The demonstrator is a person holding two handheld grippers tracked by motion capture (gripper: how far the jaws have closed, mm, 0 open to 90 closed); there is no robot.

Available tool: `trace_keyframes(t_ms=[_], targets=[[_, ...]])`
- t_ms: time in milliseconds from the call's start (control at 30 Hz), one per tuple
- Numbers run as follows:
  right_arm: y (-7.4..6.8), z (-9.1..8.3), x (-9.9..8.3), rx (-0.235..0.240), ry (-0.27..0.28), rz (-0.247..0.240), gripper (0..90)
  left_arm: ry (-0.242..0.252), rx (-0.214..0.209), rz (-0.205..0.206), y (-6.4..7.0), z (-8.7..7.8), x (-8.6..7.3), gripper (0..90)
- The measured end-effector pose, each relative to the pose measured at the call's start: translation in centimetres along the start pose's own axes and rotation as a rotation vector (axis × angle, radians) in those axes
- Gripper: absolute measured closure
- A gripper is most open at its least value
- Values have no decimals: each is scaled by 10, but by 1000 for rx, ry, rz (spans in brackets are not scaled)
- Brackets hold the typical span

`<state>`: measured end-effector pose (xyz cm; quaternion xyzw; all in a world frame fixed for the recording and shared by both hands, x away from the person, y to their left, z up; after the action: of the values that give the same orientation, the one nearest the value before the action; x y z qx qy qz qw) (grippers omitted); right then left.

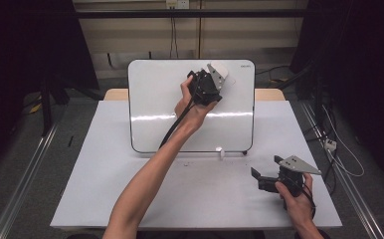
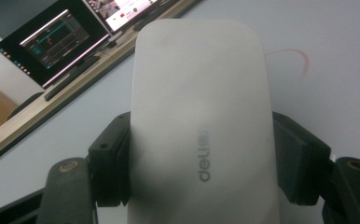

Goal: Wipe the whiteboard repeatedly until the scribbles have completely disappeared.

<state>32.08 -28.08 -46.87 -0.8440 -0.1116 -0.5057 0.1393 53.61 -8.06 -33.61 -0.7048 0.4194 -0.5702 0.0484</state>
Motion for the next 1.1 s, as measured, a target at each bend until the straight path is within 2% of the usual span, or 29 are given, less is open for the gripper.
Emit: trace_keyframes(t_ms=[200,333,367,467,567,700,800,1100], targets=[[-1,-1,0,0,2,0,49,2,-46,65,24,4,4,310],[0,-1,0,1,0,1,49,-5,-107,117,46,4,5,310],[0,-1,0,-1,1,-2,49,-1,-116,139,55,4,6,310],[0,-2,0,0,2,0,49,5,-110,141,64,3,5,310],[0,-4,-1,-3,1,0,49,10,-129,120,61,4,5,310],[0,-5,-1,-4,3,2,49,6,-127,103,54,4,7,310],[0,-6,-1,-5,4,0,49,12,-114,69,43,3,8,310],[1,-6,-2,-9,1,3,49,0,-78,39,15,-1,3,310]])
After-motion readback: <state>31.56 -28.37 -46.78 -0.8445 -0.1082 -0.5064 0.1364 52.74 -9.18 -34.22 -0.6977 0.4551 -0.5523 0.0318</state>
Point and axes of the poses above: each handheld gripper's, and its own axes: z roughly forward along the jaws, x roughly out of its top, y roughly to its right, the point moved 4 cm from there along z, roughly forward along the jaws, and after that the axes turned 4 degrees about z, right-handed, at the moved point
